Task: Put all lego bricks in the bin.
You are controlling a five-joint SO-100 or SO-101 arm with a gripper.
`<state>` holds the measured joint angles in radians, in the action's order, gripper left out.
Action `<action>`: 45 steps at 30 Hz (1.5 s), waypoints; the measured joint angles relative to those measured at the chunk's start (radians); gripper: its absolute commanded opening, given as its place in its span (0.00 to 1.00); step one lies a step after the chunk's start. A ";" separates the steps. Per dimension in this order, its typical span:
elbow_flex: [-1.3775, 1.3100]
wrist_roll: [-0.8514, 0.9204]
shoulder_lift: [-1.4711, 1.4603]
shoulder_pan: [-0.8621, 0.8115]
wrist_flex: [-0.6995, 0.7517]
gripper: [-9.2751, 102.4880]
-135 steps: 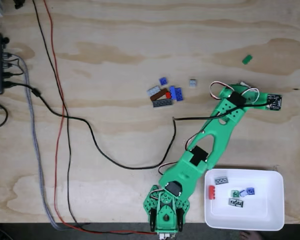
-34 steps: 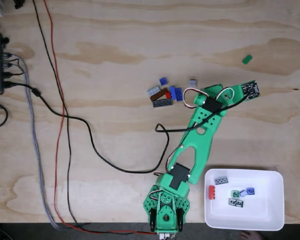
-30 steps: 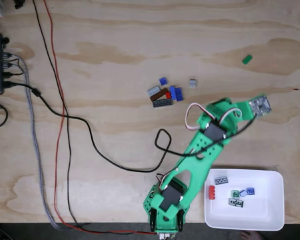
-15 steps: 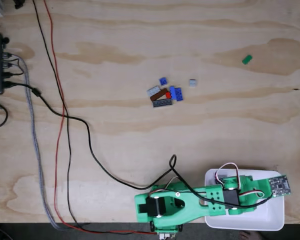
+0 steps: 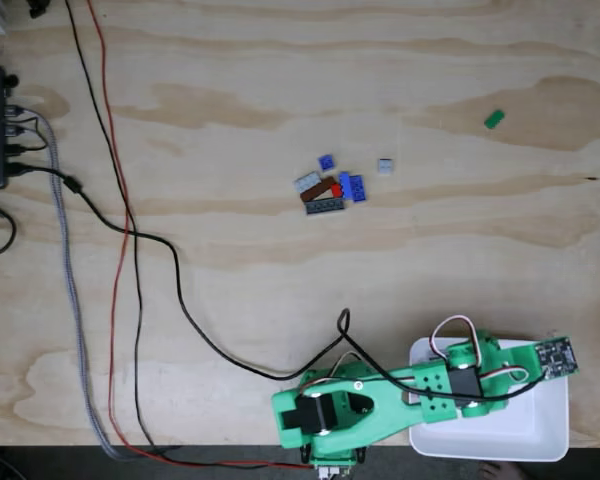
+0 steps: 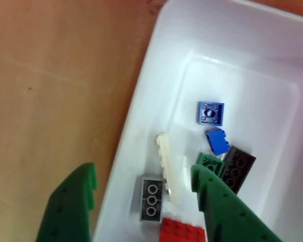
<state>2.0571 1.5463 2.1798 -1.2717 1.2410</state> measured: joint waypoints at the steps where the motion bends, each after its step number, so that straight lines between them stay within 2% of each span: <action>1: -0.072 -0.051 -0.052 0.034 -0.031 0.25; 5: -0.245 -0.244 -0.348 0.282 -0.227 0.27; 9: -0.207 -0.347 -0.555 0.540 -0.575 0.26; 13: -0.189 -0.353 -0.635 0.655 -0.873 0.26; 18: -0.192 -0.295 -0.756 0.747 -1.058 0.26; 22: -0.238 -0.258 -0.873 0.744 -1.115 0.26; 30: -0.373 -0.227 -1.088 0.715 -1.134 0.24; 45: -0.890 -0.178 -1.459 0.723 -1.077 0.22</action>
<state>1.1674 1.3683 0.7210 -0.5492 0.1641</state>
